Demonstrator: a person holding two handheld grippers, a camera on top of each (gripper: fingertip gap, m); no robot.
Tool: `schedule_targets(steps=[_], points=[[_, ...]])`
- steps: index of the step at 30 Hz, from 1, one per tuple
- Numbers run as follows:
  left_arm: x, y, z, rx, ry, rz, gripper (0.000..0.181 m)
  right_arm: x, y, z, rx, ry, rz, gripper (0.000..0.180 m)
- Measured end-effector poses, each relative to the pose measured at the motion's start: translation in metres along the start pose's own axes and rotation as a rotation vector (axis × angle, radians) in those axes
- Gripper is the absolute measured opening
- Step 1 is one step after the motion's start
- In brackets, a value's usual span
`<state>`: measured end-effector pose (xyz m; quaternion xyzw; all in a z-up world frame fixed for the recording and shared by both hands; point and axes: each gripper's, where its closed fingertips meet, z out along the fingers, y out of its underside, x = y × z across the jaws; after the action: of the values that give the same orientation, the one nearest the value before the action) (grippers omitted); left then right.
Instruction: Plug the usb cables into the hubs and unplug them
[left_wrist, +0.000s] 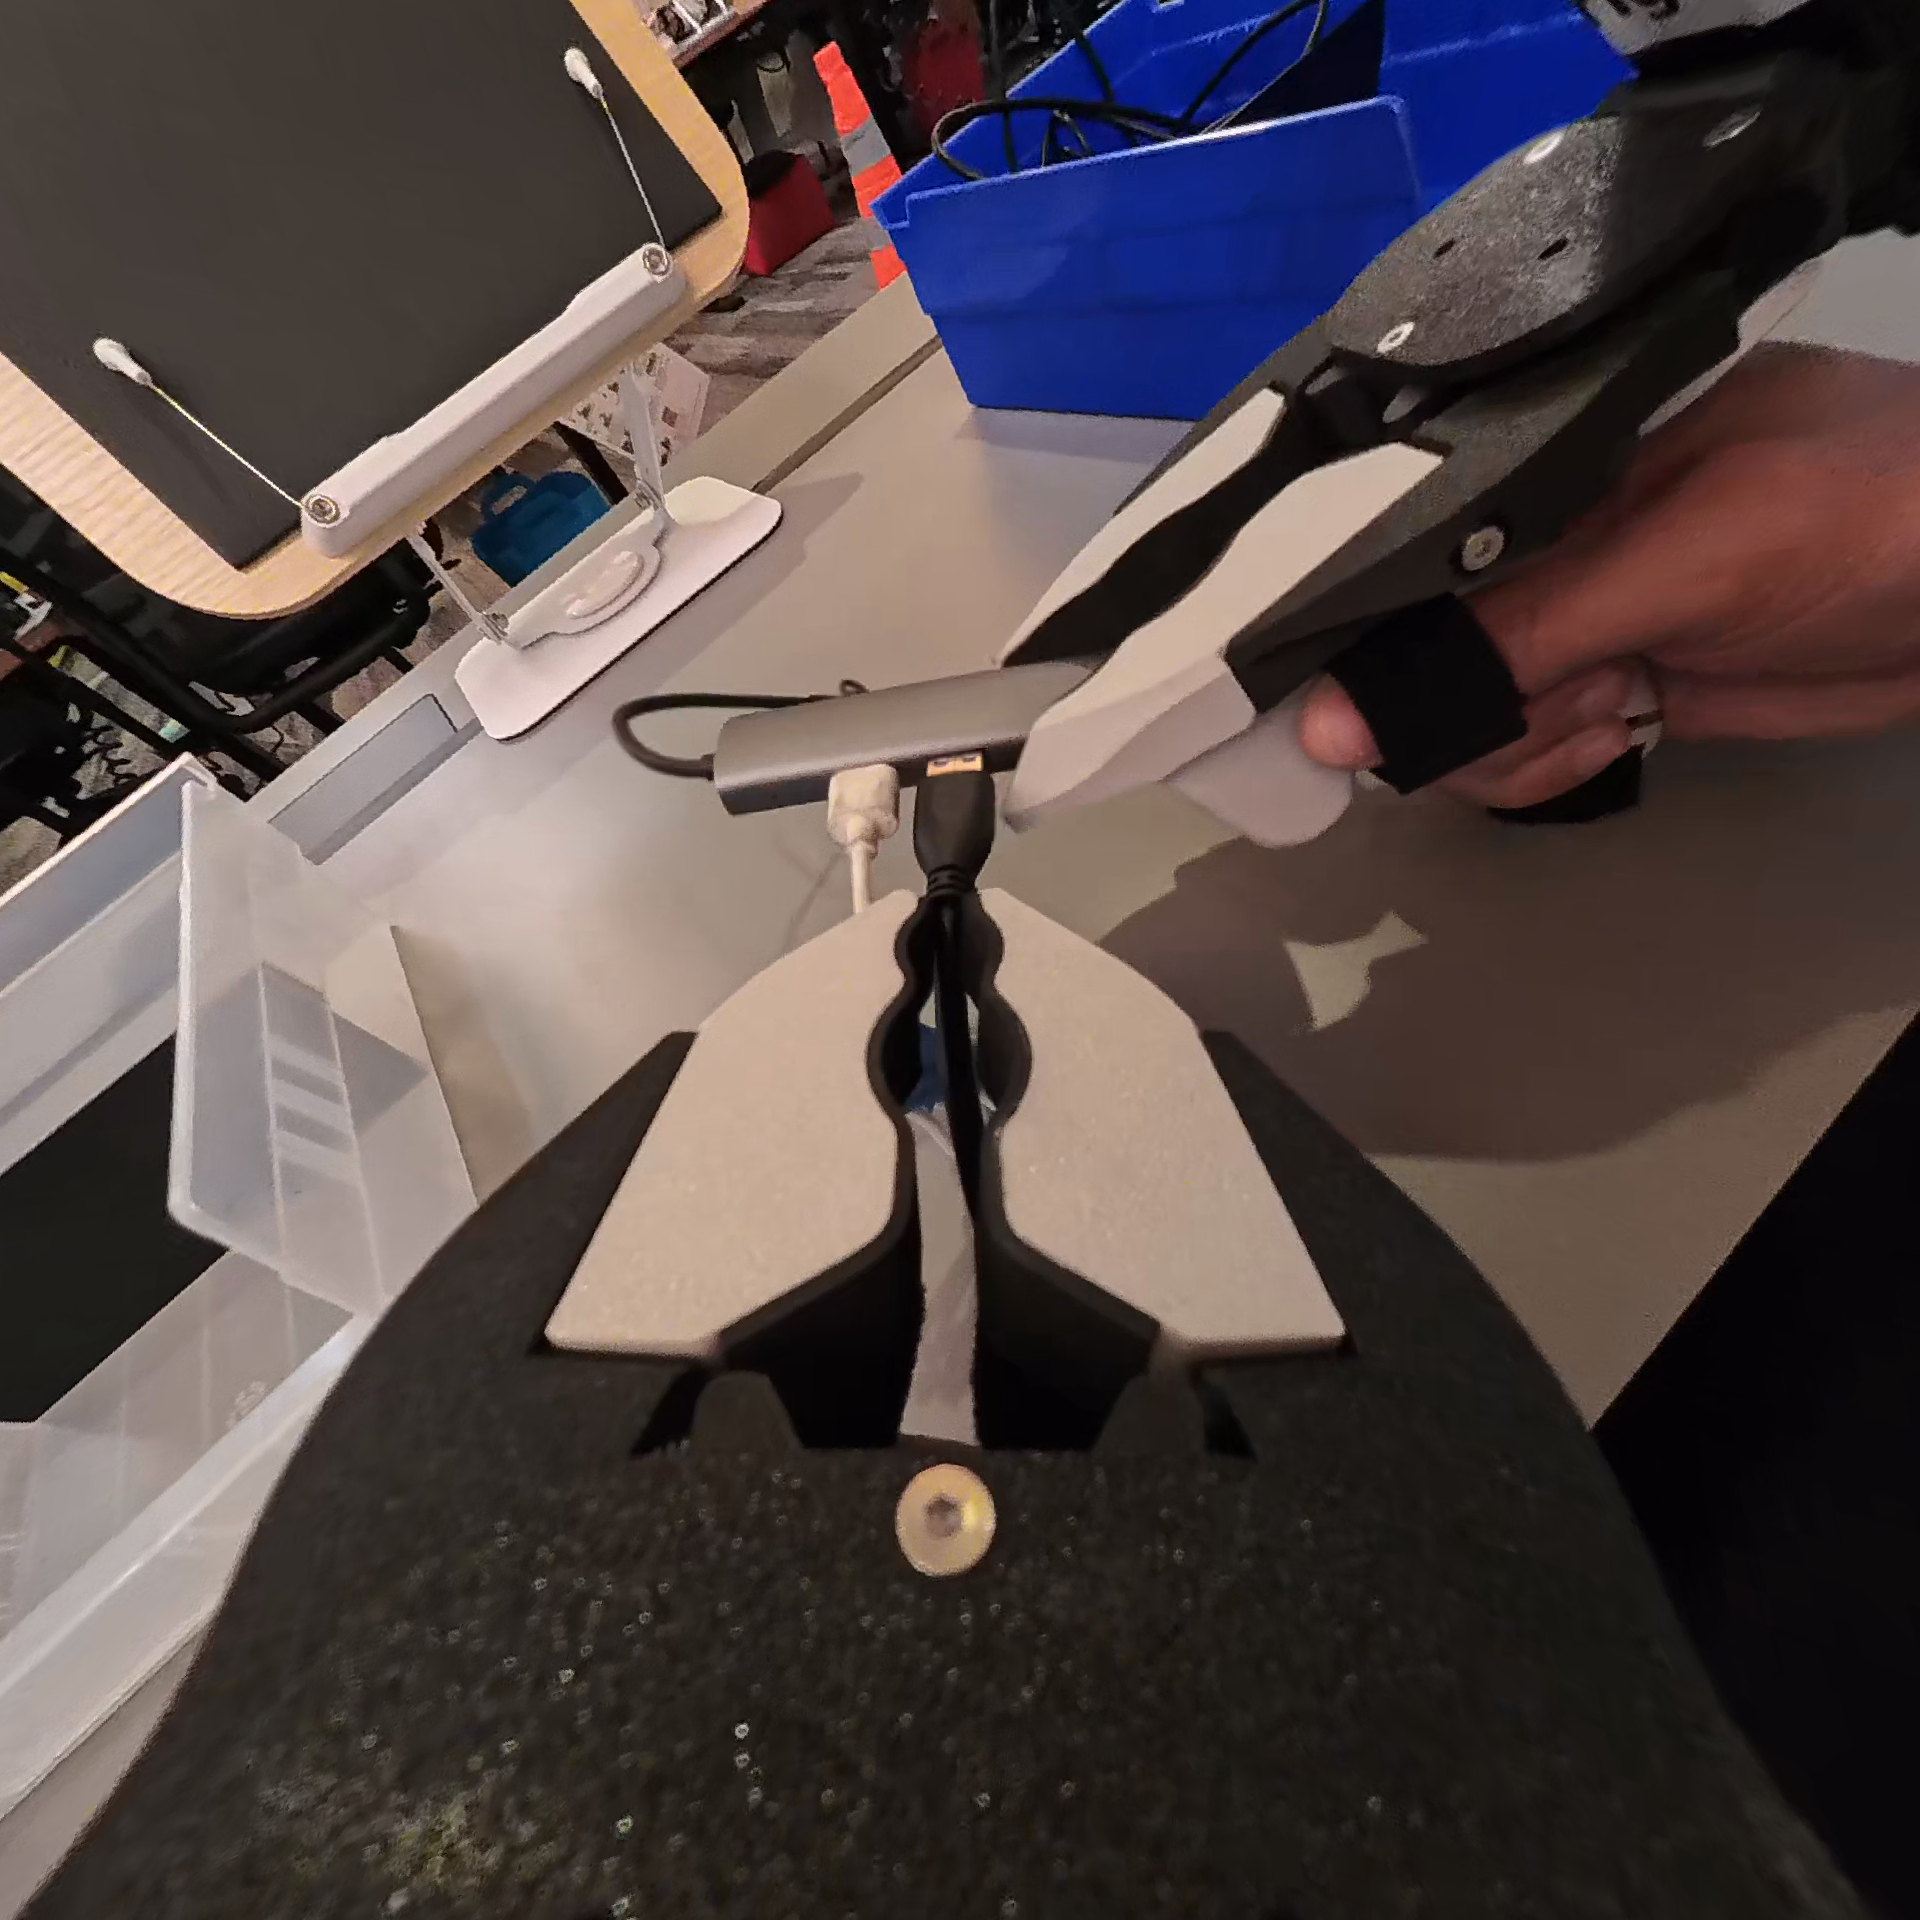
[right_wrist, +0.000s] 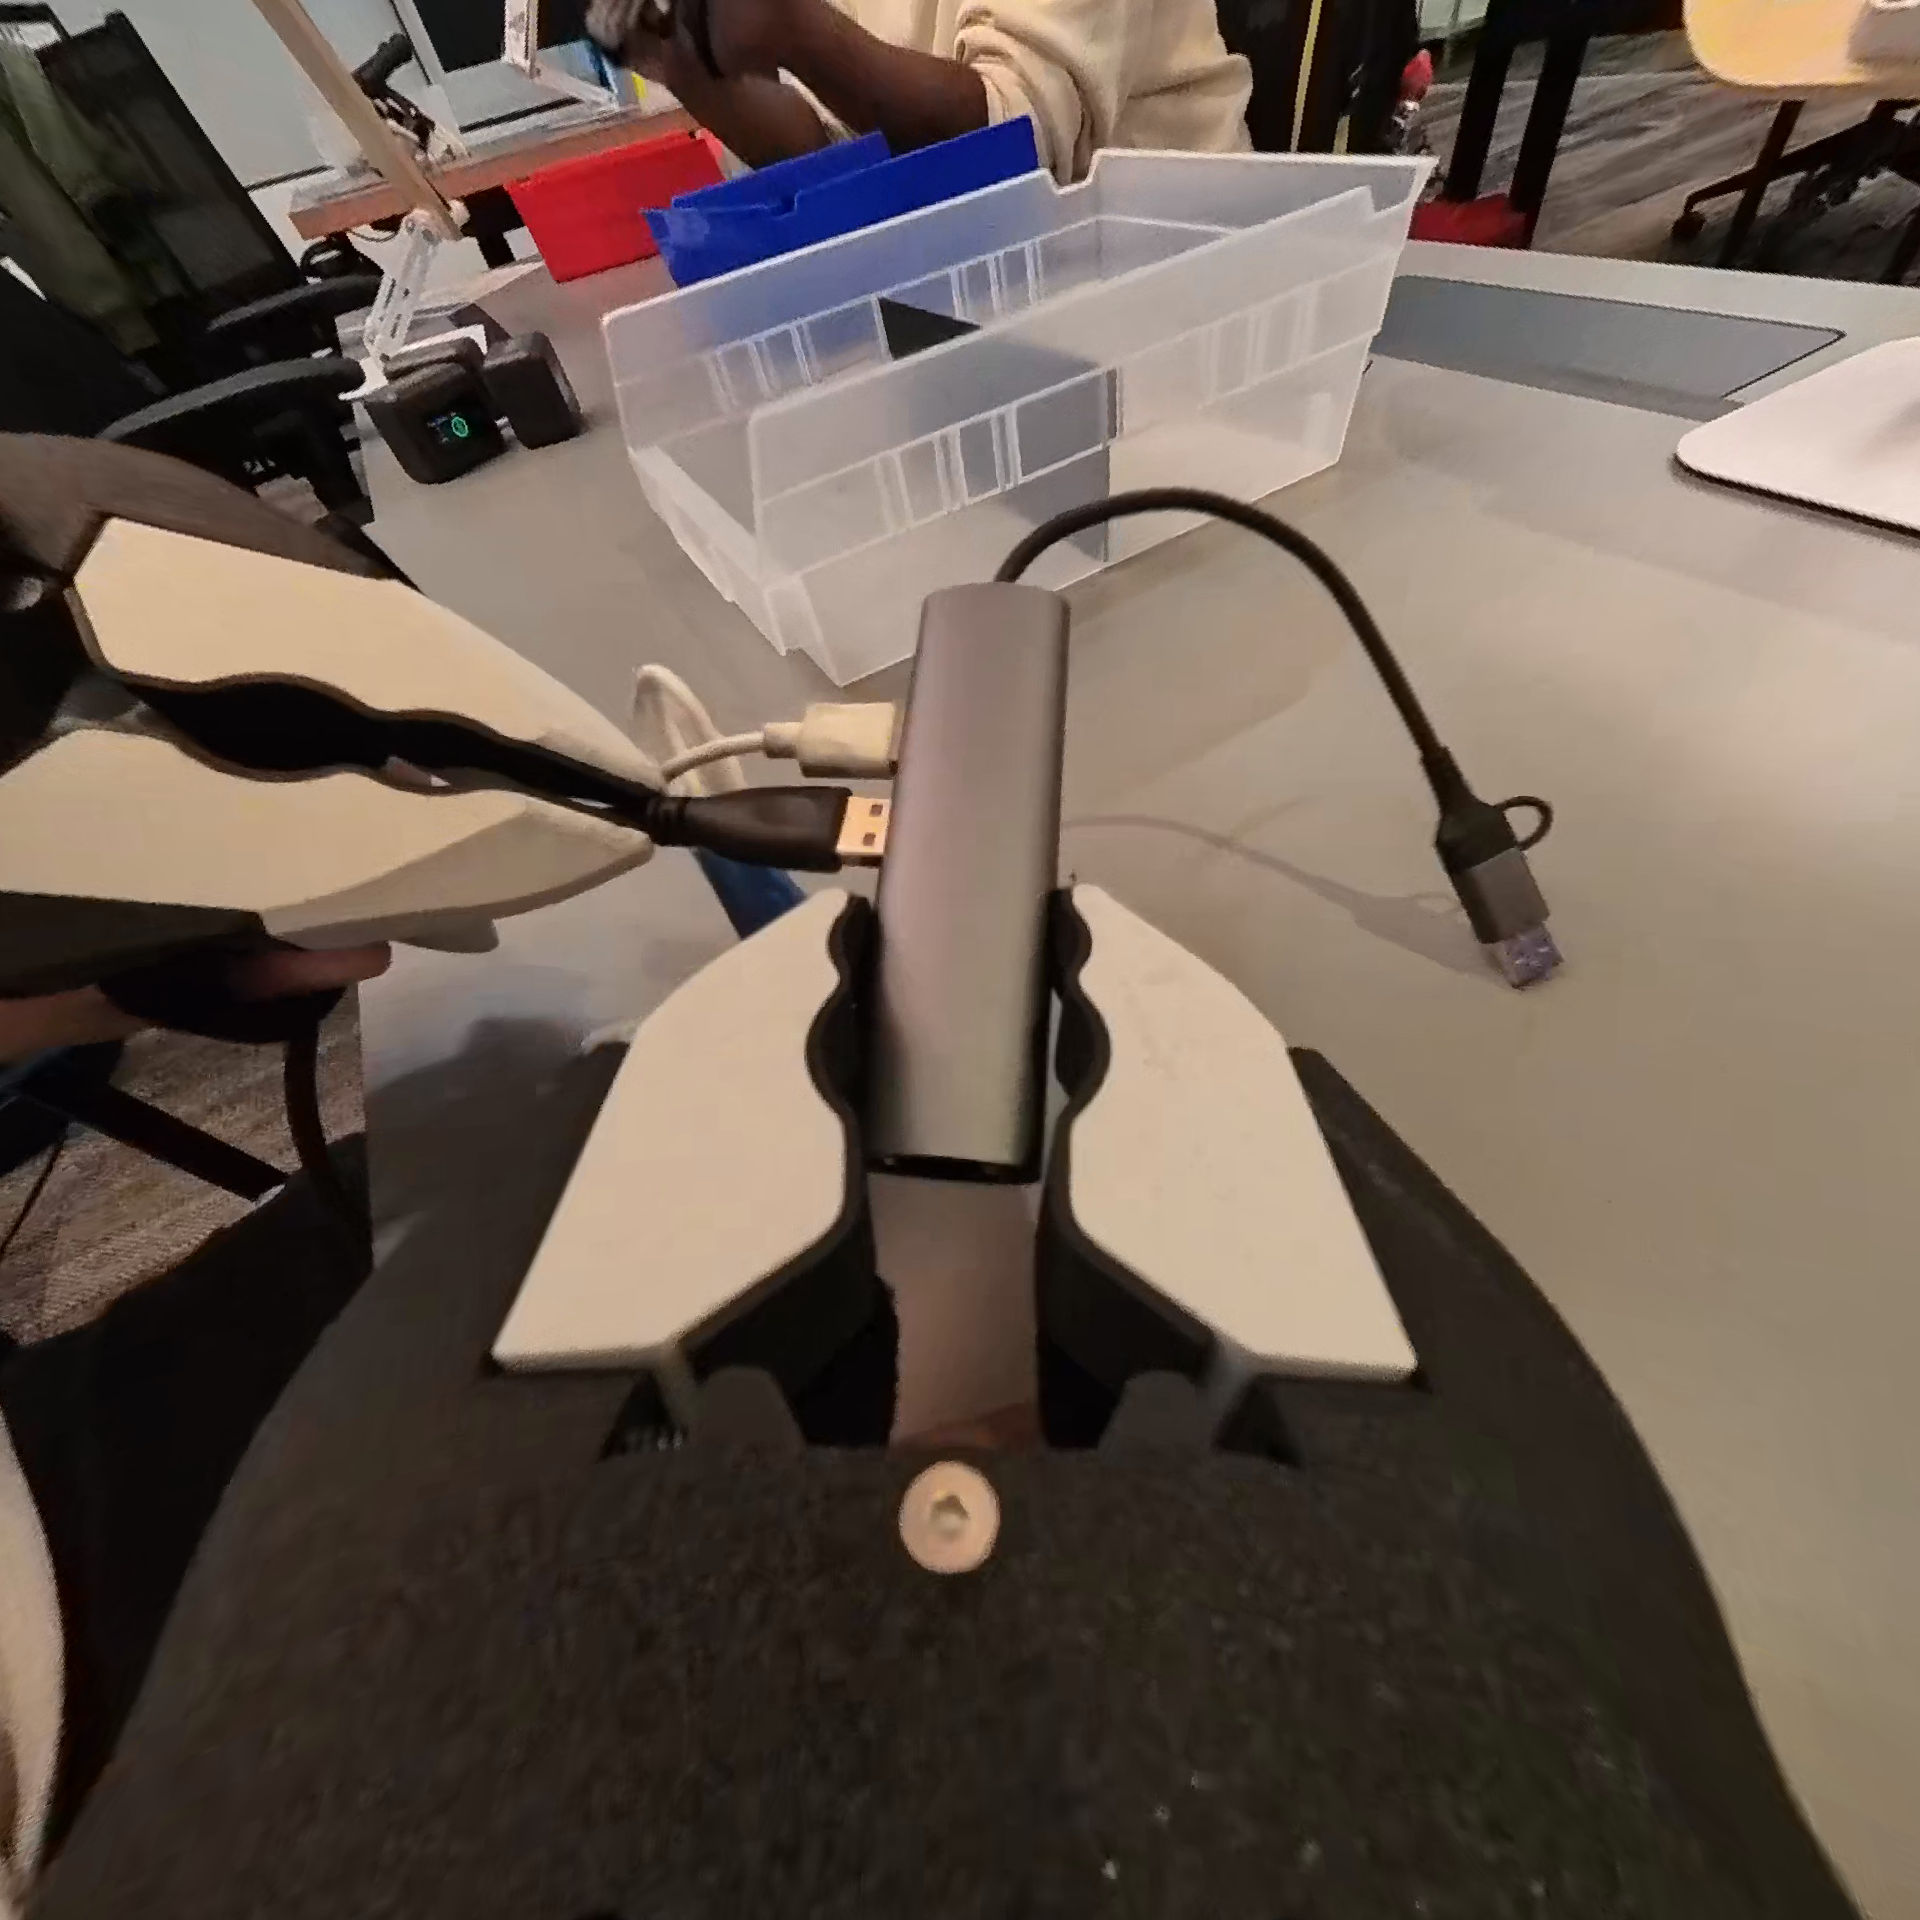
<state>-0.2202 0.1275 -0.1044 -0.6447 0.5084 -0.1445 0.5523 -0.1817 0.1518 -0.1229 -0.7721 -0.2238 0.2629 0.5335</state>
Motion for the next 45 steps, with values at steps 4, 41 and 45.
schedule_targets(steps=[4, 41, 45], points=[[0.001, -0.001, 0.001, 0.001, 0.003, 0.015, 0.004, 0.0, 0.006, -0.001, -0.047, -0.013, -0.006, 0.034], [0.003, -0.003, 0.003, 0.023, -0.011, 0.051, 0.004, -0.005, 0.005, -0.002, -0.048, -0.017, 0.0, 0.034], [-0.003, -0.007, 0.005, 0.08, 0.005, 0.002, 0.004, 0.001, -0.005, -0.002, -0.062, -0.003, -0.027, 0.034]])
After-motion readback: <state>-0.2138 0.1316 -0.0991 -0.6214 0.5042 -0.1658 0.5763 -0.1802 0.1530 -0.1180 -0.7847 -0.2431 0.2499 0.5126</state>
